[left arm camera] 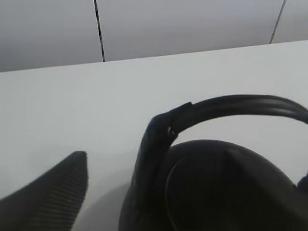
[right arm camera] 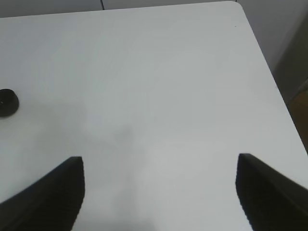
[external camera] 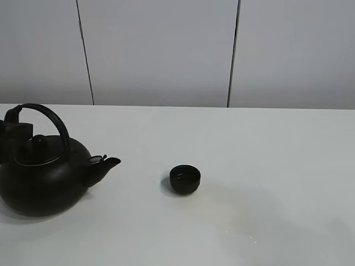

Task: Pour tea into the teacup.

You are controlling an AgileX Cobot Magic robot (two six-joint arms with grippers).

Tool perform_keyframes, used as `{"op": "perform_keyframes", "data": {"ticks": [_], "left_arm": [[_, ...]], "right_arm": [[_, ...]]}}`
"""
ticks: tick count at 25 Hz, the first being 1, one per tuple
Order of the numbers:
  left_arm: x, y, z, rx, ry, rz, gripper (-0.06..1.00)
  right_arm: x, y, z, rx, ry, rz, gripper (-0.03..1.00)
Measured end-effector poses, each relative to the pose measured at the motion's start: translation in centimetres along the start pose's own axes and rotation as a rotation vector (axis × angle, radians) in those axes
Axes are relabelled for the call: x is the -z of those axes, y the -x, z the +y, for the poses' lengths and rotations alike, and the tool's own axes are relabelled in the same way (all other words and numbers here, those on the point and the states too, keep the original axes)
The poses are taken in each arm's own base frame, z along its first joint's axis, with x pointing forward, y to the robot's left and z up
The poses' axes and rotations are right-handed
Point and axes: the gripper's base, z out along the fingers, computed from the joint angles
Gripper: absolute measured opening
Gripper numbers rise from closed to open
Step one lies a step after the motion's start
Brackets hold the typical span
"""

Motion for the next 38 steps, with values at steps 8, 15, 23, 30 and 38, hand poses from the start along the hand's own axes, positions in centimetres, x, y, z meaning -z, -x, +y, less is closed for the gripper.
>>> {"op": "perform_keyframes", "data": {"ticks": [8,15,23,30,38], "left_arm": [[2.2,-1.8,-0.4,0.013,-0.006,0.068,0.69],[4.1,0.3,-0.5,-0.003,0.003,-0.034,0.69],[5.3,10.0,0.7,-0.082,0.07,0.142,0.69],[8.6,23.8,3.3,-0.105,0.227,0.203,0.69],[11.6,24.7,11.2,0.076,0.516,0.294,0.69]], "right_arm": [[0.0,0.0,0.0,0.0,0.0,-0.001,0.59],[0.0,0.0,0.0,0.0,0.0,-0.001,0.59],[0.0,0.0,0.0,0.0,0.0,-0.001,0.59],[0.0,0.0,0.0,0.0,0.0,-0.001,0.59],[0.0,0.0,0.0,0.0,0.001,0.0,0.59]]}}
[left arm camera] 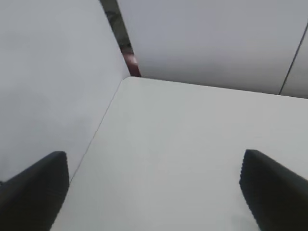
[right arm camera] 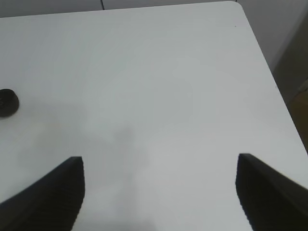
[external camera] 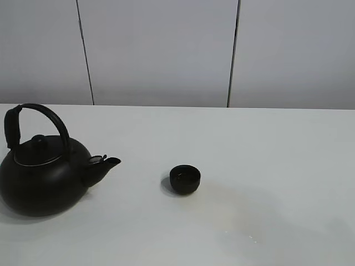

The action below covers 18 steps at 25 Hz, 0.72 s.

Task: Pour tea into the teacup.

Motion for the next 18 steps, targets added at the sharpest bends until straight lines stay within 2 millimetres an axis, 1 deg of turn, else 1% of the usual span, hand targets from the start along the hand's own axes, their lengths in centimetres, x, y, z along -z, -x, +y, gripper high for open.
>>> {"op": "perform_keyframes", "data": {"ticks": [2,4,6,8,11,14,16,18], "left_arm": [[0.1,-0.4,0.6,0.042,0.005,0.034,0.69],[0.9,-0.5,0.5,0.061,-0.008,0.034,0.69],[2.6,-0.6,0.3,0.058,-0.016,-0.002,0.69],[5.0,-1.1,0.1,0.037,-0.018,-0.054,0.69],[9.3,-3.3,-0.2,0.034,-0.01,-0.126,0.69],[12.2,-6.1,-0.7,0.046,-0.013,-0.16,0.69],[13.1,-7.6,-1.0,0.064,-0.02,-0.181,0.69],[13.5,-8.2,-1.2,0.076,-0.029,-0.194,0.69]], "right_arm": [[0.0,0.0,0.0,0.0,0.0,0.0,0.59],[0.0,0.0,0.0,0.0,0.0,0.0,0.59],[0.0,0.0,0.0,0.0,0.0,0.0,0.59],[0.0,0.0,0.0,0.0,0.0,0.0,0.59],[0.0,0.0,0.0,0.0,0.0,0.0,0.59],[0.0,0.0,0.0,0.0,0.0,0.0,0.59],[0.0,0.0,0.0,0.0,0.0,0.0,0.59],[0.0,0.0,0.0,0.0,0.0,0.0,0.59]]}}
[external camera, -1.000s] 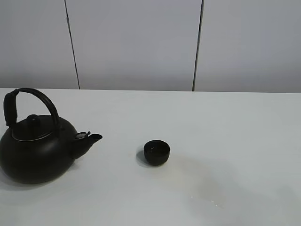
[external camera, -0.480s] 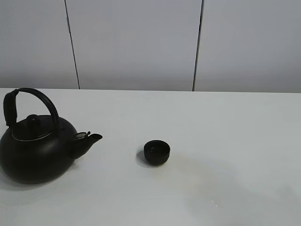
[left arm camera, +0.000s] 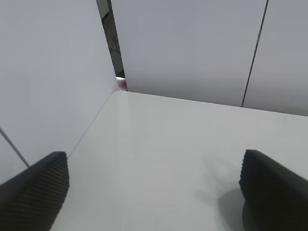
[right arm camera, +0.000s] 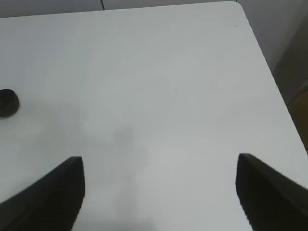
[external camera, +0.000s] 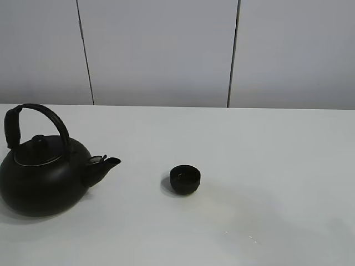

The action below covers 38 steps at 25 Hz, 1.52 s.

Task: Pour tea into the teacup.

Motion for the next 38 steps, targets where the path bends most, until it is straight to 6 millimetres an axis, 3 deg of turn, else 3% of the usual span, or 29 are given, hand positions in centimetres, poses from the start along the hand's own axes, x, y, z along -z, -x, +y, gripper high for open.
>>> {"op": "perform_keyframes", "data": {"ticks": [7,16,22,31,38], "left_arm": [[1.2,-1.4,-1.2,0.102,-0.117,-0.016,0.69],[3.8,-8.8,-2.2,0.087,-0.13,-0.051,0.69],[4.9,-12.6,-2.6,0.055,-0.135,0.055,0.69],[3.4,-14.8,-1.6,0.096,-0.009,0.191,0.69],[3.3,-14.9,-1.6,0.105,-0.004,0.195,0.69]], "right_arm": [[0.0,0.0,0.0,0.0,0.0,0.0,0.59],[0.0,0.0,0.0,0.0,0.0,-0.001,0.59],[0.0,0.0,0.0,0.0,0.0,-0.001,0.59],[0.0,0.0,0.0,0.0,0.001,0.0,0.59],[0.0,0.0,0.0,-0.001,0.002,0.0,0.59]]}}
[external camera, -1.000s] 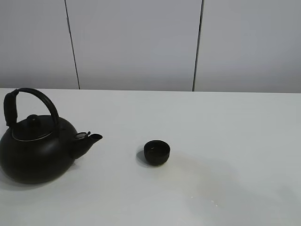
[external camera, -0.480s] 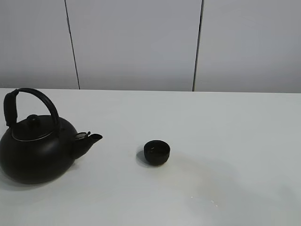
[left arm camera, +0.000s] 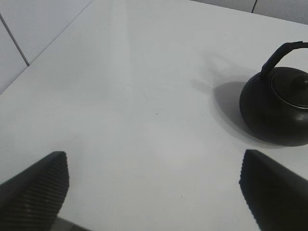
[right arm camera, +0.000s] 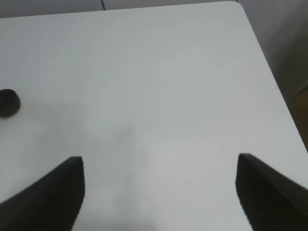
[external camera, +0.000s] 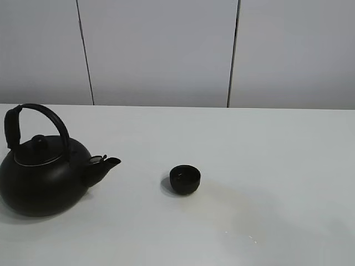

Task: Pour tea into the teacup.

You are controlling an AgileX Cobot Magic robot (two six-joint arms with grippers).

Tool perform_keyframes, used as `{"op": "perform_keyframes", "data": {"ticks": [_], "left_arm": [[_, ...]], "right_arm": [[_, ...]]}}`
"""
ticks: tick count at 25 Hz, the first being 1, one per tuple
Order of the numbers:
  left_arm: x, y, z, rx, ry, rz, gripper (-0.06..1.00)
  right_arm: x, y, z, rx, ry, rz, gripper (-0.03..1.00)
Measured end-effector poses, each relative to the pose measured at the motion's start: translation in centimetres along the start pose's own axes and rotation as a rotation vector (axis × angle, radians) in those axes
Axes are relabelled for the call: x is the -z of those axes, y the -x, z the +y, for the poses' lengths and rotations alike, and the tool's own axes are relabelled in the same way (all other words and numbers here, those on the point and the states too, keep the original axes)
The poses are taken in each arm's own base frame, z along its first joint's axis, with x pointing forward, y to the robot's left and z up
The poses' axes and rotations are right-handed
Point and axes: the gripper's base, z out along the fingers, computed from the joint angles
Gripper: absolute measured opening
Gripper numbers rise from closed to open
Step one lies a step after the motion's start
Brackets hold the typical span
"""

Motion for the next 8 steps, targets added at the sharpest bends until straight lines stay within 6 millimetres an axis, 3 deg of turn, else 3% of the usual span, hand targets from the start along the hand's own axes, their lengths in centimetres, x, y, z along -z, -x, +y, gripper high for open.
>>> {"op": "perform_keyframes", "data": {"ticks": [8], "left_arm": [[0.0,0.0,0.0,-0.001,-0.004,0.0,0.69]], "right_arm": [[0.01,0.01,0.09,0.004,0.028,-0.002,0.59]]}}
